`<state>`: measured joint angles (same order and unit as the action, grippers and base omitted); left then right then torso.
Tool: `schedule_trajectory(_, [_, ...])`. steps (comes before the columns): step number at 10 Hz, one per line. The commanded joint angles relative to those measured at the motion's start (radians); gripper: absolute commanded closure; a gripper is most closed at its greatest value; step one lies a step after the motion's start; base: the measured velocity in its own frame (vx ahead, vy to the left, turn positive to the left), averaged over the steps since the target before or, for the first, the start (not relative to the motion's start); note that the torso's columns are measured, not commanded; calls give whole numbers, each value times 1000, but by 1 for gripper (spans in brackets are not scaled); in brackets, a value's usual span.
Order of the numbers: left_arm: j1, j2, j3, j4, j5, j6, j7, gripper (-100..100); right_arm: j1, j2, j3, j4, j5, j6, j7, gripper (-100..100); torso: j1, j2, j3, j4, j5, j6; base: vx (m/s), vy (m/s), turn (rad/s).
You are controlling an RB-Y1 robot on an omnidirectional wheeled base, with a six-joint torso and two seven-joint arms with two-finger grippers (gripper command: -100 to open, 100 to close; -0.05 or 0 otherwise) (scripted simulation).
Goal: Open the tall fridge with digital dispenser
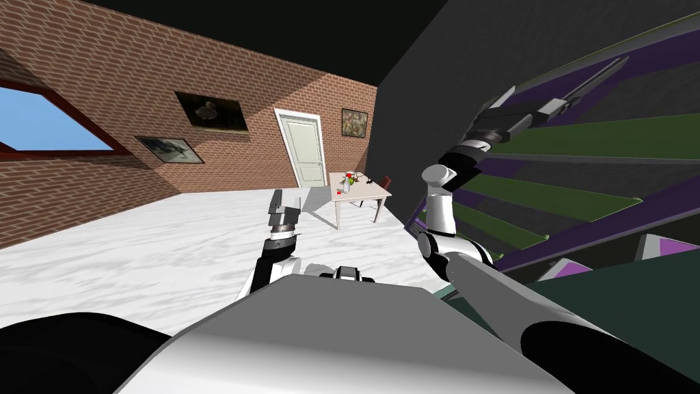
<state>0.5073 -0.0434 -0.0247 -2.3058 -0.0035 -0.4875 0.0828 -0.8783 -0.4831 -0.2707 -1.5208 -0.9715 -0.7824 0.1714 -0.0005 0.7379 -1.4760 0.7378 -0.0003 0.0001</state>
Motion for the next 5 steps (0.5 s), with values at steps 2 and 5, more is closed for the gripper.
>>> schedule_trajectory(2, [0, 0, 0, 0, 0, 0, 0, 0, 0, 0, 0, 0, 0, 0, 0, 0, 0, 0, 0, 0, 0, 0, 0, 0, 0])
schedule_trajectory(5, [0, 0, 0, 0, 0, 0, 0, 0, 0, 0, 0, 0, 0, 0, 0, 0, 1, 0, 0, 0, 0, 0, 0, 0, 0])
